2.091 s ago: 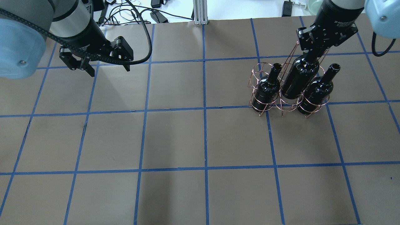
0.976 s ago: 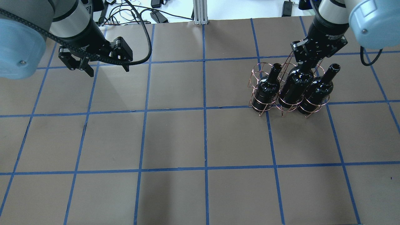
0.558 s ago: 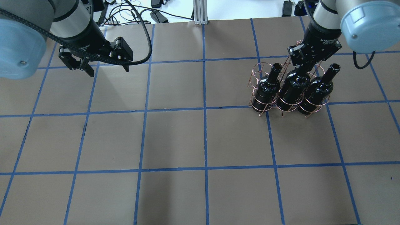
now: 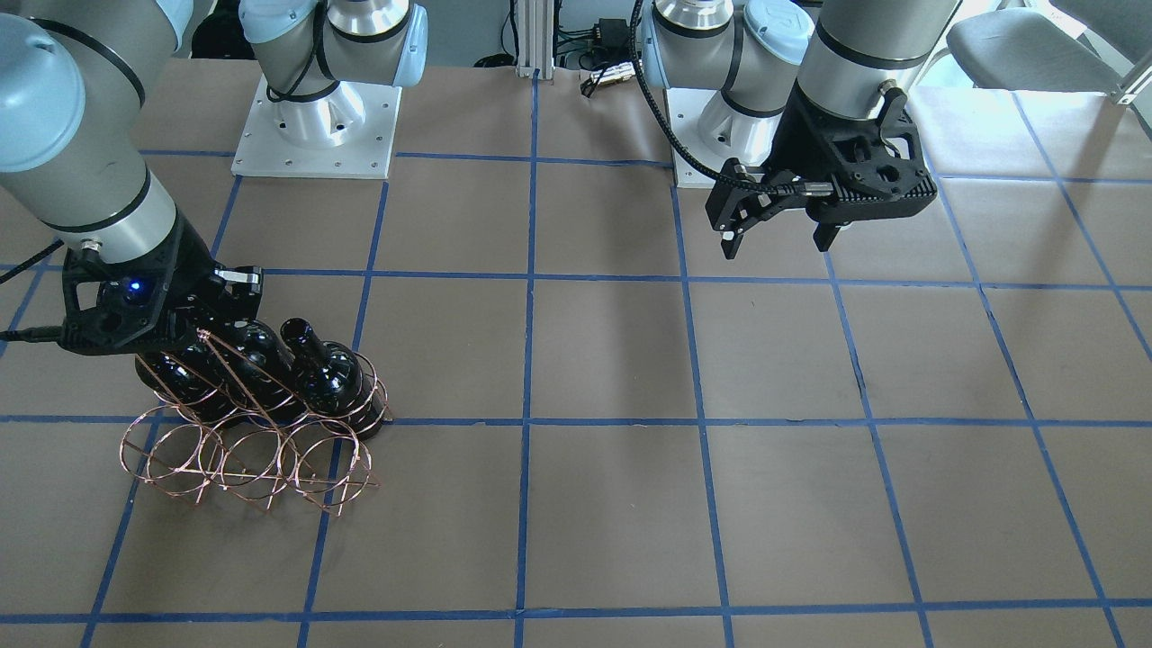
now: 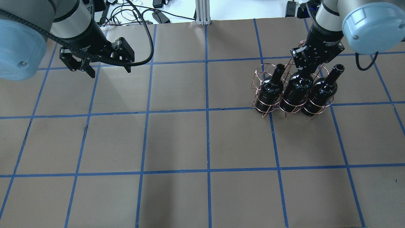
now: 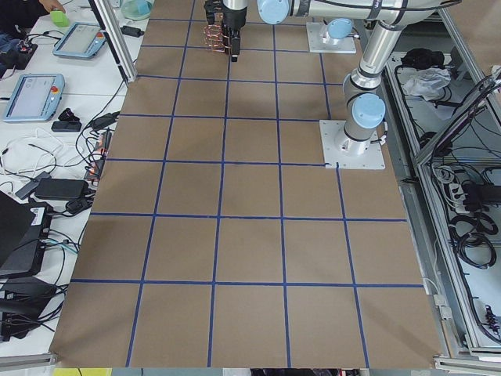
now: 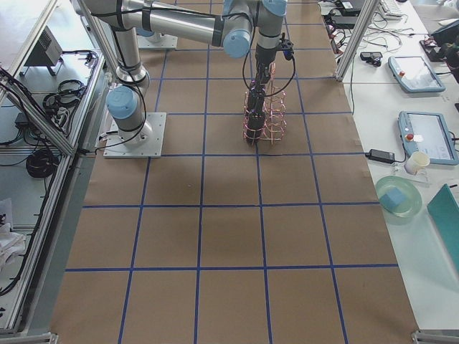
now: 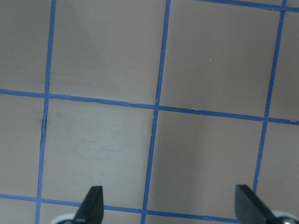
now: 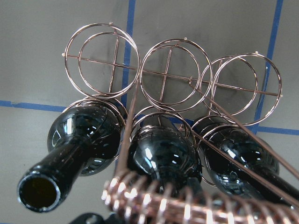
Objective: Place wine into wine basket
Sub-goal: 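Lower the bottle into the empty rack slot with the right gripper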
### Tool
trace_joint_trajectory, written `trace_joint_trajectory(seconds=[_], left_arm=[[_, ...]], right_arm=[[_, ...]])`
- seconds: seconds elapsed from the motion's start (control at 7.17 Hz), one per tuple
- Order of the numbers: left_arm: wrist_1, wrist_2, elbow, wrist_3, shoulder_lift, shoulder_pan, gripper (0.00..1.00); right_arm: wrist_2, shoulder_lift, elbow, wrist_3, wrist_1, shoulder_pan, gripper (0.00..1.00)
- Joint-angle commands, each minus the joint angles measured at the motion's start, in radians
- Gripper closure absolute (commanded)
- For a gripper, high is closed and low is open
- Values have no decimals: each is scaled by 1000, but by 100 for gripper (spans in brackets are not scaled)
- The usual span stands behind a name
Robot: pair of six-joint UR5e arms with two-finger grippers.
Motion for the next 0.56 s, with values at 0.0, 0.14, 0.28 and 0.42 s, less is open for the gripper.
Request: trace_joint_trajectory(seconds=[0.0,0.14,0.28,0.42], left_arm=[[0,0,0,0,0,0,0],[0,0,0,-1,0,0,0],[0,0,0,-1,0,0,0],[0,0,0,0,0,0,0]], right_arm=[[7,3,-1,13,-5,0,19],[4,3,-1,13,-12,0,10],[4,3,-2,16,-30,0,5],[-2,-3,-11,15,-52,0,1]])
